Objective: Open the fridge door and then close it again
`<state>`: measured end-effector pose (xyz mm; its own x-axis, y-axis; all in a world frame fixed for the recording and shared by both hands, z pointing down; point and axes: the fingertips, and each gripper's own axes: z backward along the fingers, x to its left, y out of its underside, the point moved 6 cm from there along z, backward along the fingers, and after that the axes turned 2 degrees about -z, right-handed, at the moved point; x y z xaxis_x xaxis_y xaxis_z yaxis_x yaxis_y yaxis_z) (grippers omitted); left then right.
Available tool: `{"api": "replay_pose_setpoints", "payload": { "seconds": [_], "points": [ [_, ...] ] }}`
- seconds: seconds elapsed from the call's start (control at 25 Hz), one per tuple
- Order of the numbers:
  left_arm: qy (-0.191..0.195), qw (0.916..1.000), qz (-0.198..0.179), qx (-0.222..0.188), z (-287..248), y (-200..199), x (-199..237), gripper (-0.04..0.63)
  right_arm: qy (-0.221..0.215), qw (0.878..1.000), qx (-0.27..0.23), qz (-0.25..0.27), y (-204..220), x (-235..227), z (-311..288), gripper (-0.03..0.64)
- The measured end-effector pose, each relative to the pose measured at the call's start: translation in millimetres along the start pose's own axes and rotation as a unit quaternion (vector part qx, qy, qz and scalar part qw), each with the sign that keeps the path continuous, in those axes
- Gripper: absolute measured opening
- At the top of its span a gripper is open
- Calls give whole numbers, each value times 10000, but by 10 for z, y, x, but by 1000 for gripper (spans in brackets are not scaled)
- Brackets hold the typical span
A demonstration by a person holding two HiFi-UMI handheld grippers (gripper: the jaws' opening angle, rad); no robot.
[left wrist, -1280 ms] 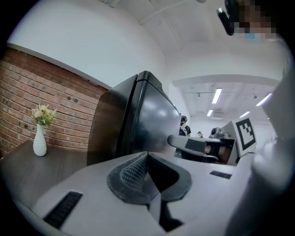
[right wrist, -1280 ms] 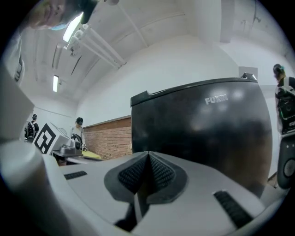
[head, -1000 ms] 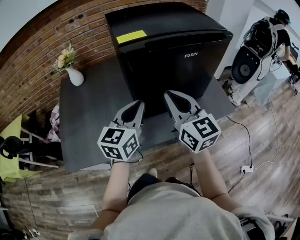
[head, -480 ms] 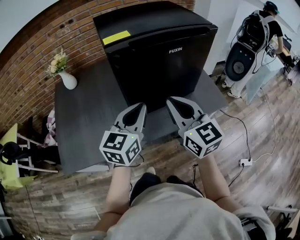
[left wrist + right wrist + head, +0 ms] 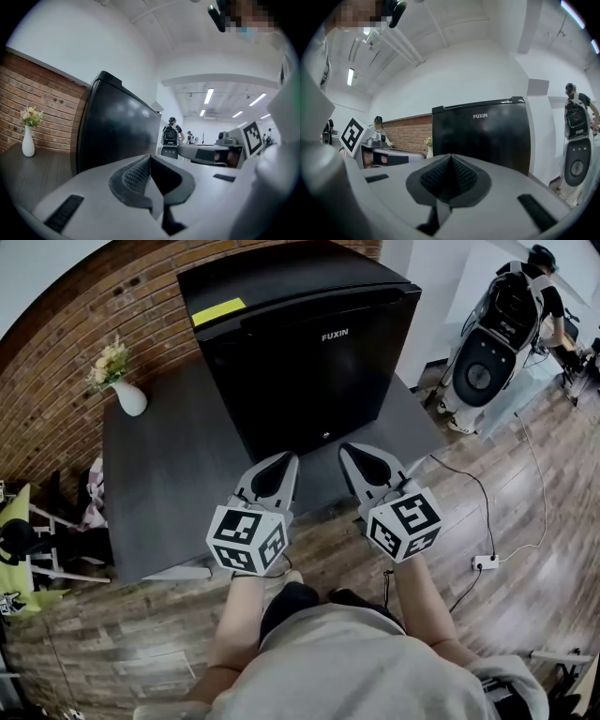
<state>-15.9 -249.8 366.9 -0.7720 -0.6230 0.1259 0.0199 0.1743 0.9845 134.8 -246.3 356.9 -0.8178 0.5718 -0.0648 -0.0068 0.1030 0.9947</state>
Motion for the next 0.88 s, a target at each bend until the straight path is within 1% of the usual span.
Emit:
{"api": "replay_pose_setpoints", "payload": {
  "seconds": [0.2,0.4,0.64,0.88],
  "points": [
    [-61,9997,-39,213,-53,113,-99,8,-24,9997,176,162,78,5,96,-2],
    [-67,9989,-120,442,-117,201,-146,6,-25,9995,292,133,161,-31,138,-2],
    [153,9992,-101,360,-187,189,-209,6,9,9992,387,25,246,-91,150,-2],
    [189,9982,-212,533,-236,256,-239,5,69,9990,435,11,263,-170,152,-2]
  ]
}}
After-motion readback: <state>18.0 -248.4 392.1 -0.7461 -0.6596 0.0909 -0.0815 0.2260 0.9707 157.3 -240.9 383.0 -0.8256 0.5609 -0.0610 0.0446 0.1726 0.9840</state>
